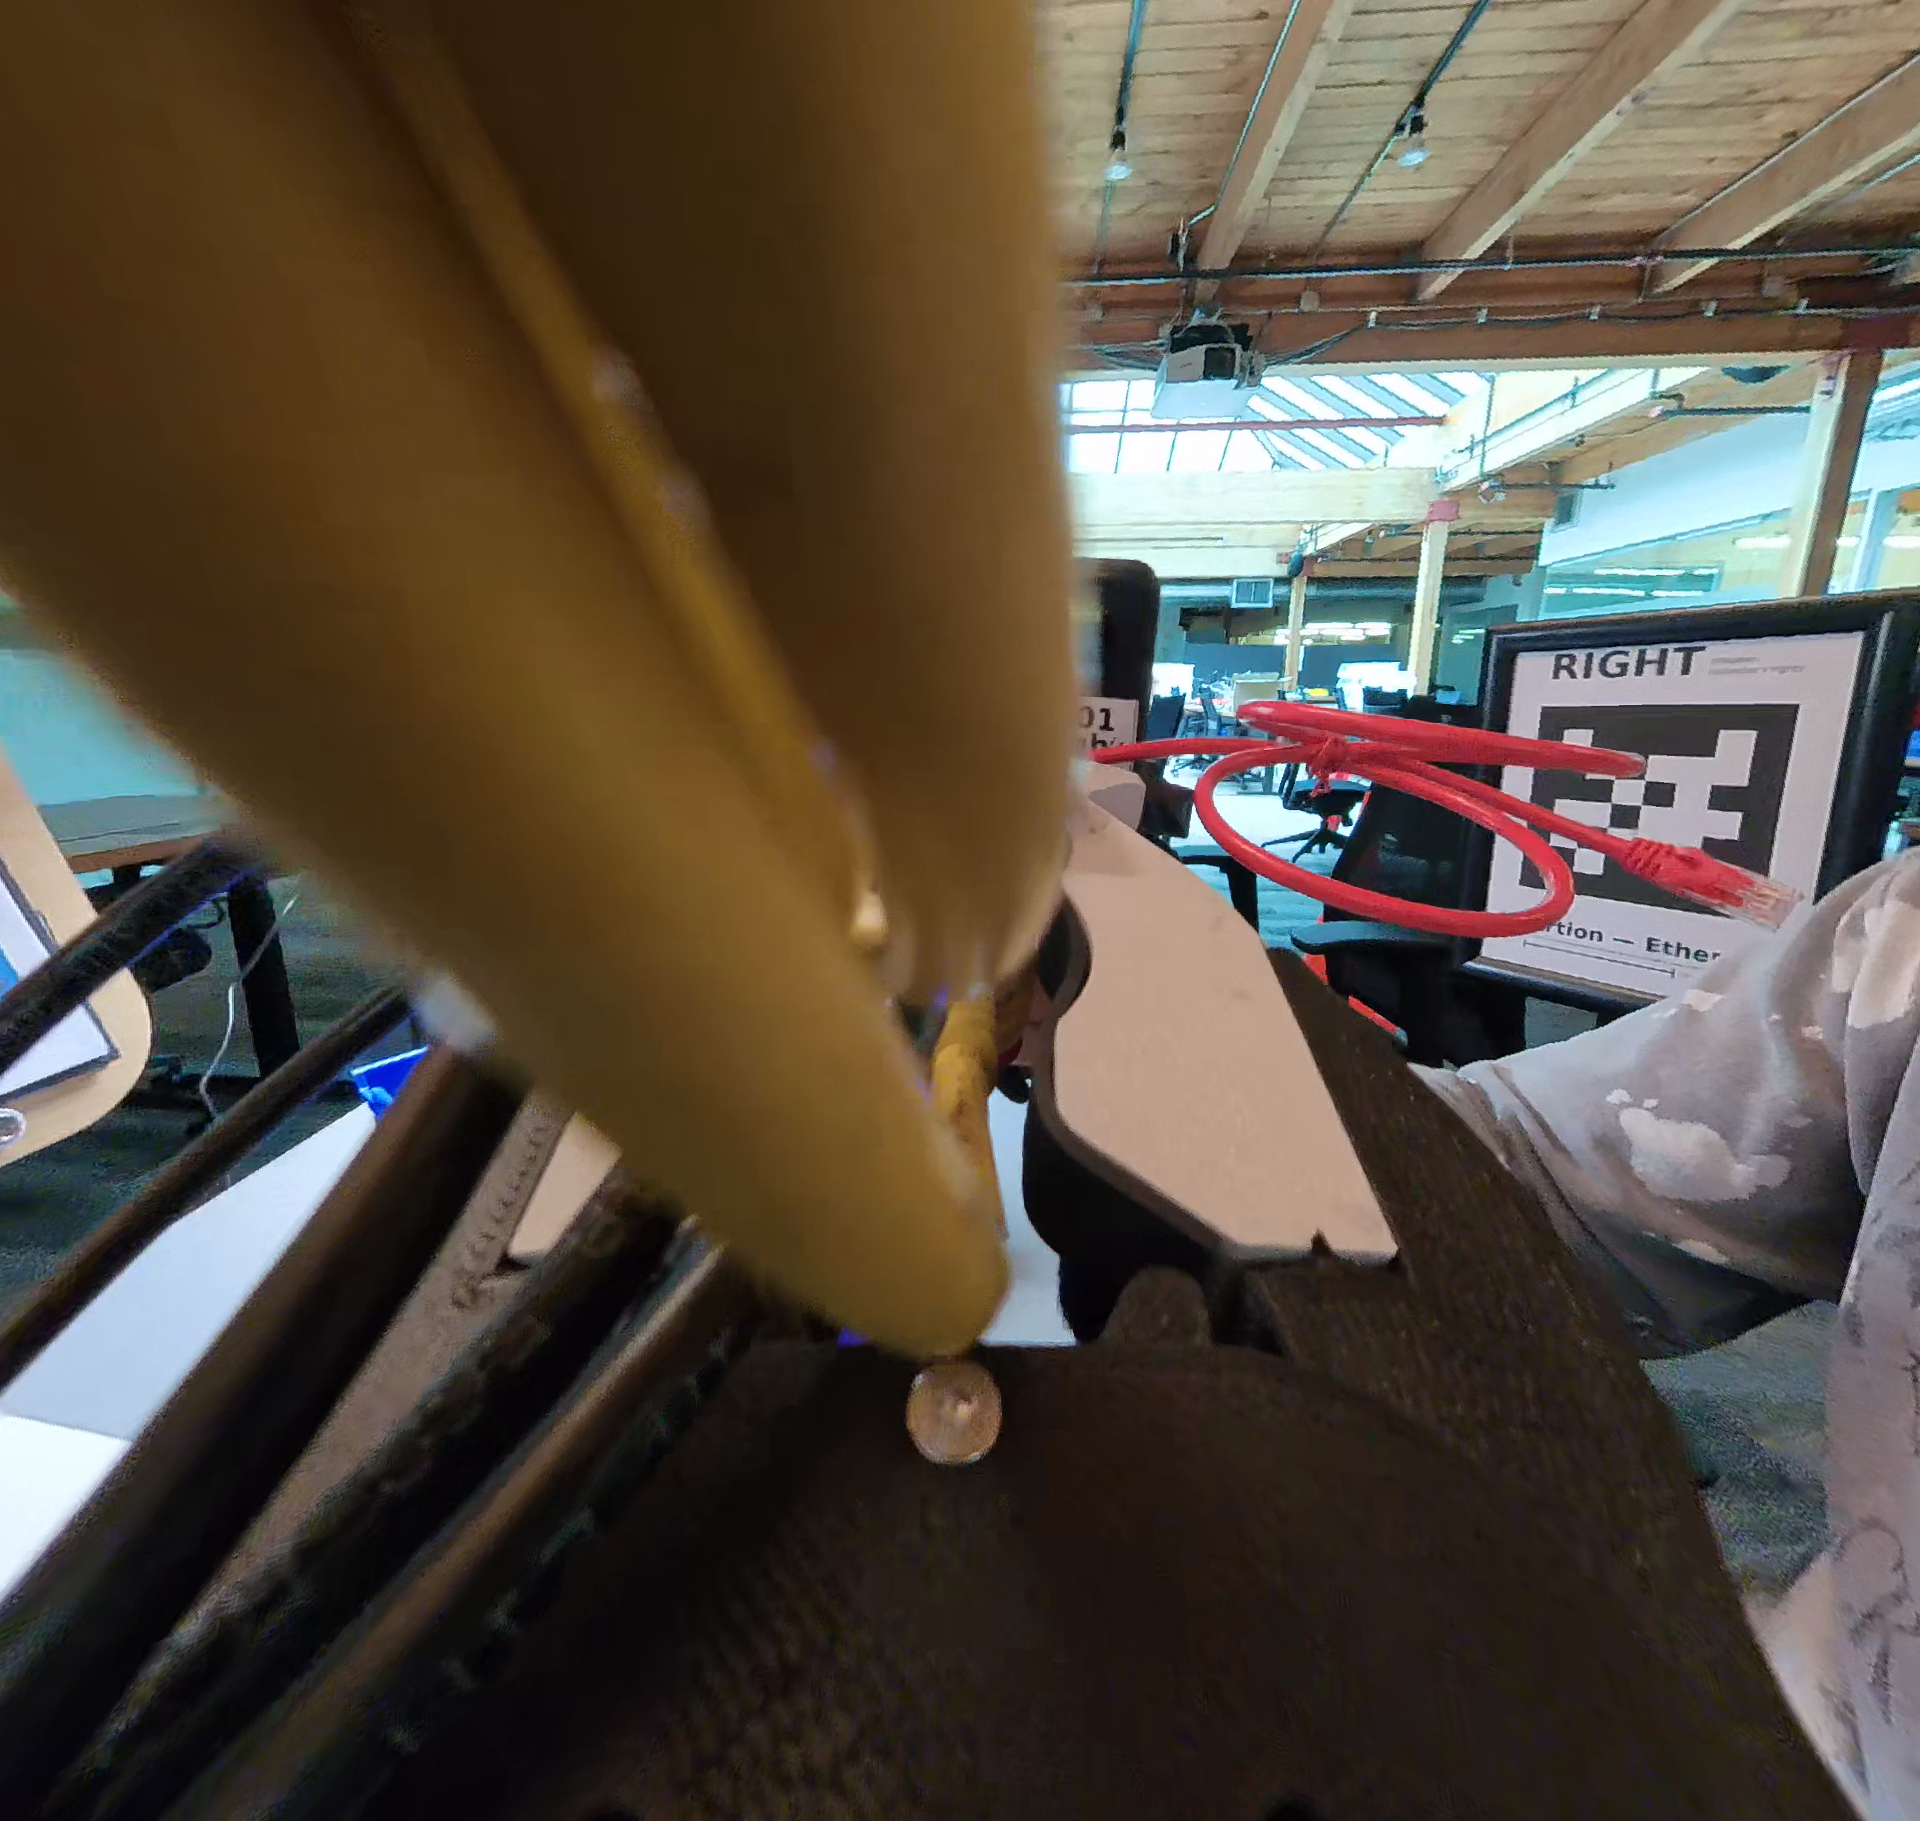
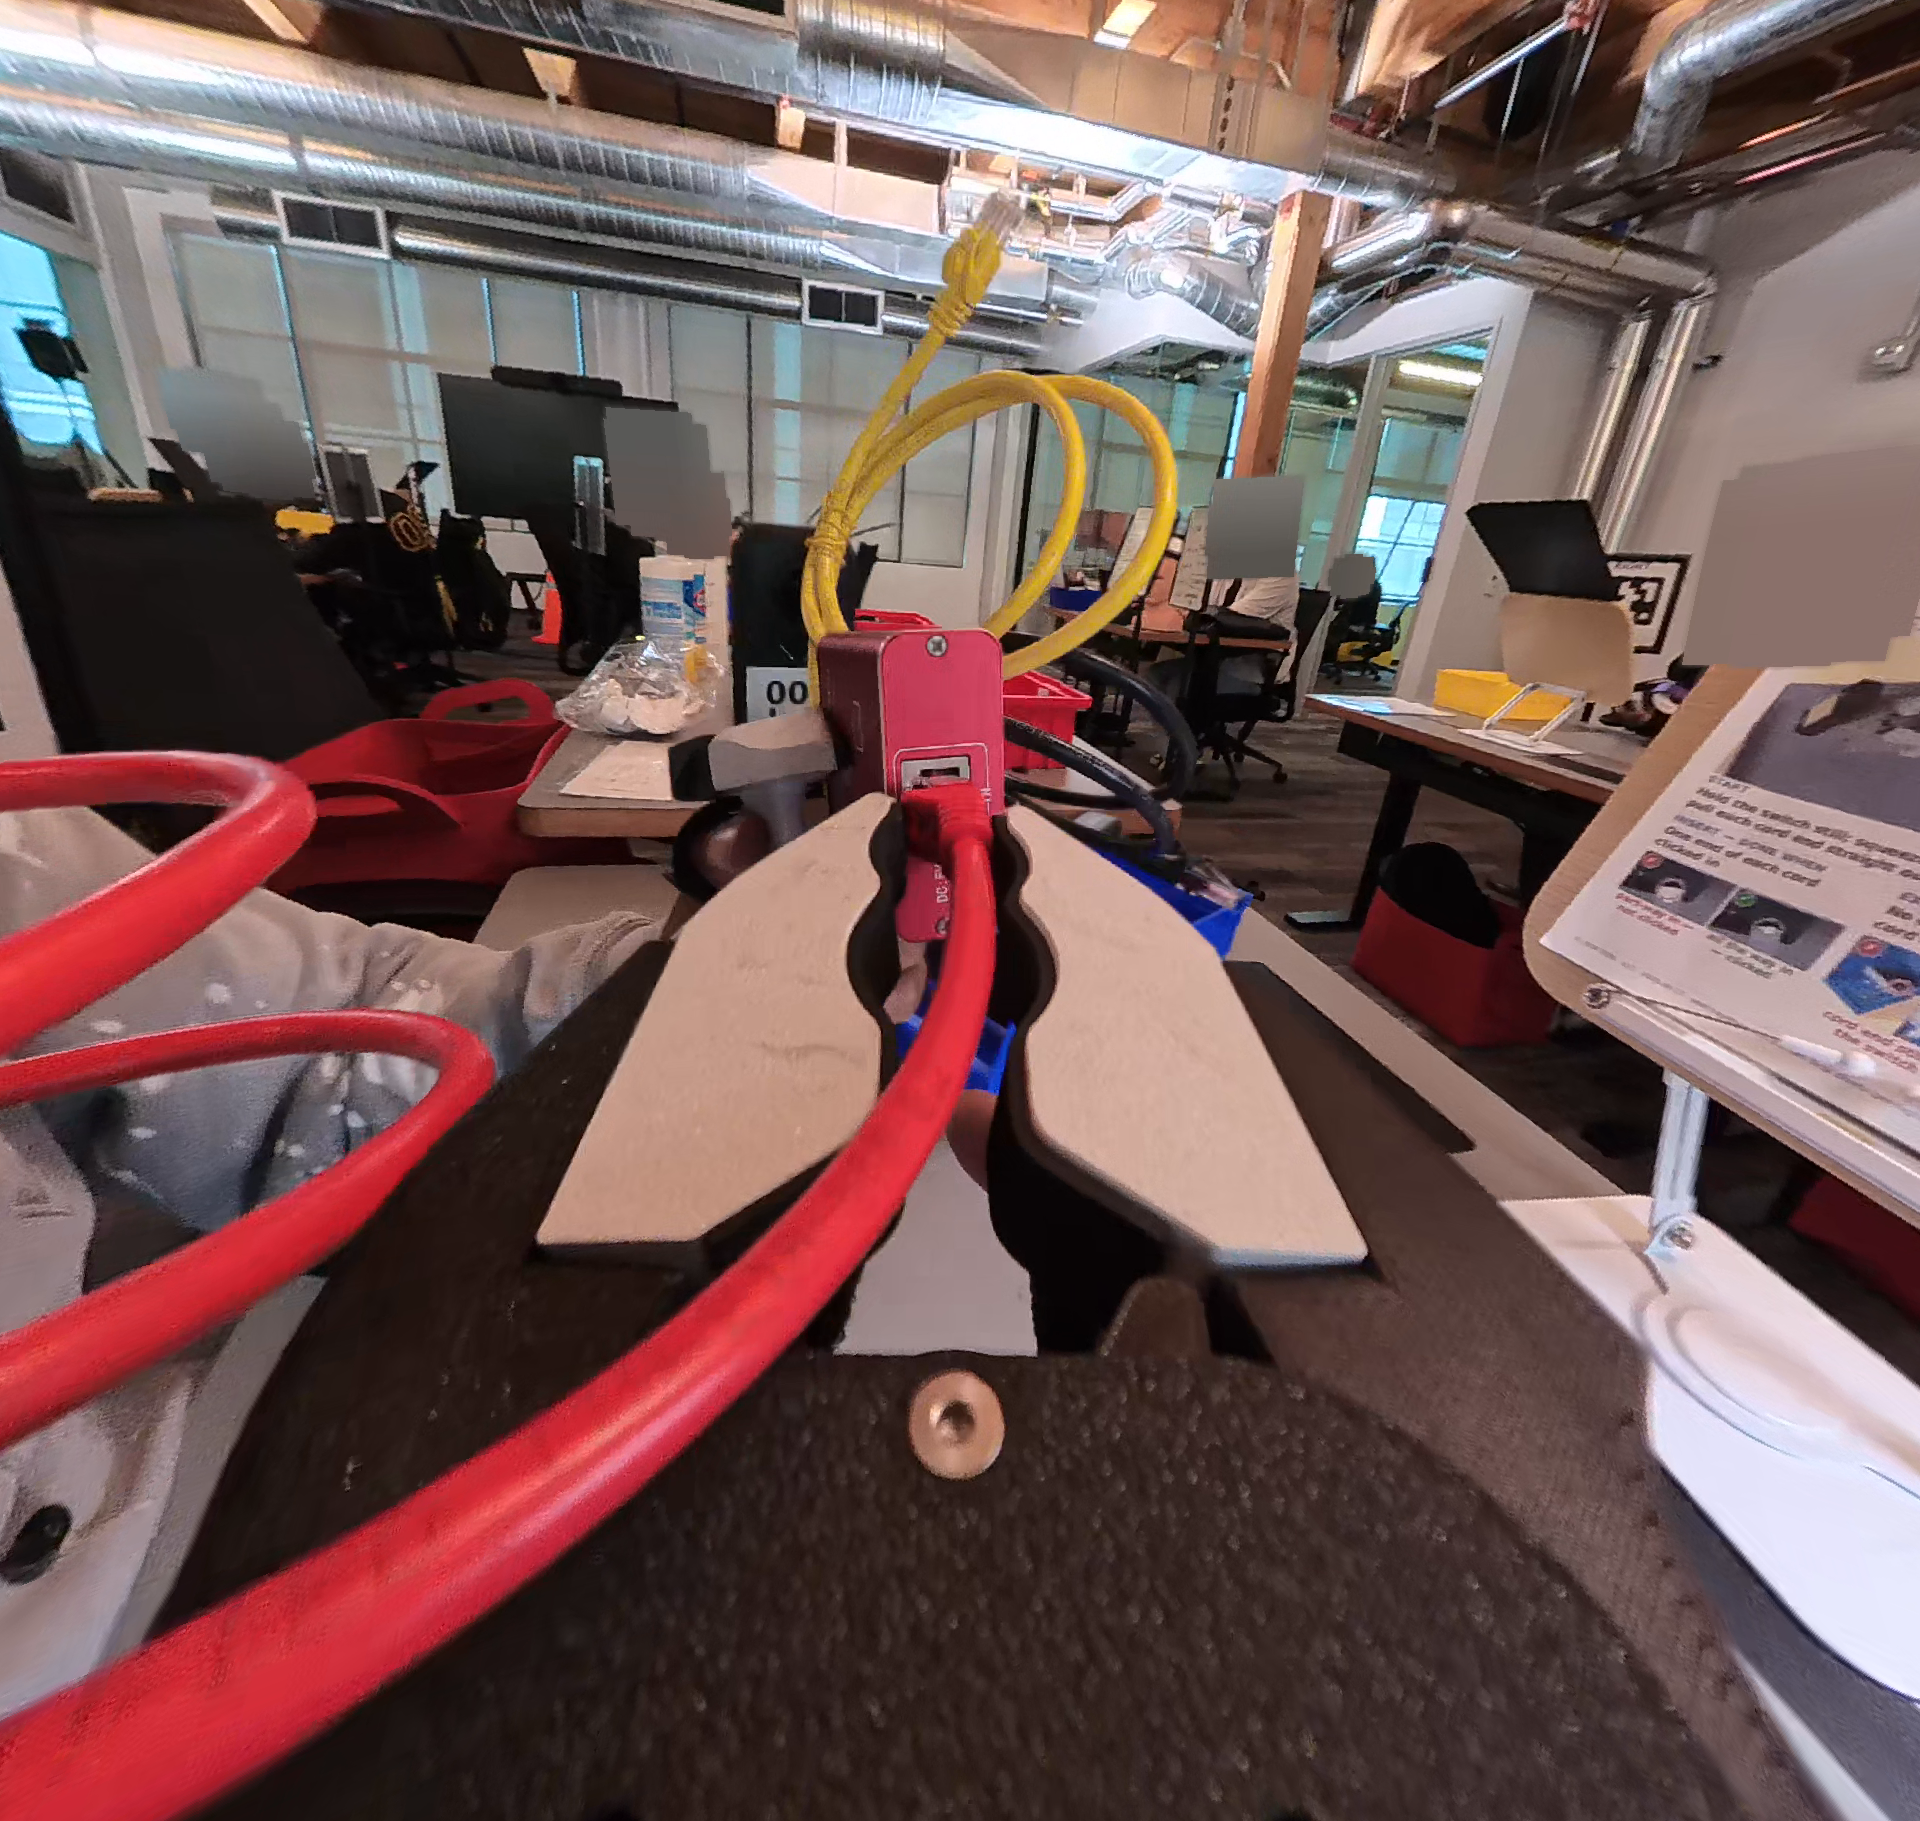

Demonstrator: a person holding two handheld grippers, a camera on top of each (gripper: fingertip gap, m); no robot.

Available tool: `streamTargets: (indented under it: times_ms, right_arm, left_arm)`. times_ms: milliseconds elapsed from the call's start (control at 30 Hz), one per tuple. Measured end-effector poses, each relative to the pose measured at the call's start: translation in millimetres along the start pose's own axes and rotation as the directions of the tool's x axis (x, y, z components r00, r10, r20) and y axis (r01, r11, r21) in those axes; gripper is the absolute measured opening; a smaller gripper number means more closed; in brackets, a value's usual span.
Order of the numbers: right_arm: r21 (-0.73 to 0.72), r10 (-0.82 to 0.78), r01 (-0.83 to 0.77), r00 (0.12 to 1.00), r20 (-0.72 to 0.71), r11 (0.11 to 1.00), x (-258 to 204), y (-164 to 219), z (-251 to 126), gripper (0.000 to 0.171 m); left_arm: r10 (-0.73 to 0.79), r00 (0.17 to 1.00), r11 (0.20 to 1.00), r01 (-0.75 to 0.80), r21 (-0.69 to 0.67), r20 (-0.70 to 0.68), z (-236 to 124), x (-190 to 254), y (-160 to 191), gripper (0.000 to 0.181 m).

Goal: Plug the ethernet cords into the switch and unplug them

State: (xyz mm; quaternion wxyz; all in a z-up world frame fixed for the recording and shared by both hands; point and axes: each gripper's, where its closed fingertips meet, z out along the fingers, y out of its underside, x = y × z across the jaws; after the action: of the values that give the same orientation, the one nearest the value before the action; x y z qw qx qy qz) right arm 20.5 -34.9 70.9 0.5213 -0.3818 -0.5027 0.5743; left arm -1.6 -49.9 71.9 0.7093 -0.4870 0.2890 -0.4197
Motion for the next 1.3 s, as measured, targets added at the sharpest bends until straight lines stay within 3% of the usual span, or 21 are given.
streamTargets:
  times_ms: [167, 200, 233, 300, 400, 567, 733, 900, 933, 1033, 1100, 1200, 1267, 1300]
  right_arm:
    - [-0.045, -0.034, 0.033, 0.999, -0.024, 0.998, 6, 7, -3, 0.014]
    - [-0.048, -0.054, 0.049, 0.993, -0.104, 0.998, 18, 5, -7, 0.013]
    - [-0.026, -0.077, 0.073, 0.975, -0.206, 0.997, 38, -2, -24, 0.013]
    - [0.012, -0.036, 0.040, 0.972, -0.232, 0.999, 53, -16, -56, 0.013]
    - [-0.066, -0.091, 0.077, 0.962, -0.258, 0.995, 52, -17, -56, 0.013]
    - [-0.204, -0.077, -0.003, 0.921, -0.381, 0.979, 84, 4, -78, 0.014]
    - [-0.459, -0.207, -0.101, 0.793, -0.573, 0.883, 134, 34, -125, 0.014]
    - [-0.734, -0.470, -0.279, 0.618, -0.630, 0.619, 194, 54, -191, 0.014]
    - [-0.771, -0.536, -0.315, 0.574, -0.619, 0.554, 205, 53, -208, 0.014]
    - [-0.839, -0.707, -0.422, 0.471, -0.527, 0.344, 226, 48, -253, 0.014]
    - [-0.866, -0.808, -0.472, 0.438, -0.394, 0.166, 231, 48, -274, 0.015]
    - [-0.854, -0.851, -0.506, 0.496, -0.171, -0.123, 229, 64, -291, 0.014]
    - [-0.813, -0.799, -0.507, 0.595, -0.091, -0.285, 217, 84, -297, 0.014]
    - [-0.794, -0.770, -0.499, 0.635, -0.063, -0.347, 212, 90, -298, 0.014]
  left_arm:
    - [0.084, 0.995, 0.995, -0.081, -0.054, 0.059, 0, -4, 3, 0.029]
    - [0.094, 0.993, 0.995, -0.091, -0.045, 0.071, -2, -6, 0, 0.029]
    - [0.090, 0.994, 0.996, -0.091, 0.016, 0.068, -10, -5, -14, 0.027]
    - [0.088, 0.991, 0.993, -0.095, 0.072, 0.105, -28, -9, -44, 0.027]
    - [0.089, 0.983, 0.996, -0.083, -0.043, 0.160, -41, -26, -46, 0.027]
    - [0.008, 0.984, 0.999, -0.001, -0.044, 0.179, -51, -42, -42, 0.022]
    - [0.005, 0.979, 0.998, 0.007, -0.060, 0.205, -60, -50, -45, 0.022]
    - [0.000, 0.978, 0.998, 0.015, -0.068, 0.209, -62, -52, -44, 0.029]
    - [0.000, 0.978, 0.997, 0.017, -0.078, 0.208, -61, -53, -43, 0.023]
    - [-0.004, 0.979, 0.995, 0.024, -0.093, 0.206, -60, -54, -39, 0.023]
    - [-0.011, 0.979, 0.995, 0.032, -0.099, 0.202, -59, -54, -36, 0.023]
    - [-0.021, 0.980, 0.993, 0.044, -0.109, 0.200, -57, -55, -32, 0.029]
    - [-0.028, 0.980, 0.992, 0.051, -0.113, 0.197, -57, -56, -30, 0.023]
    - [-0.029, 0.980, 0.992, 0.053, -0.116, 0.195, -57, -55, -30, 0.031]
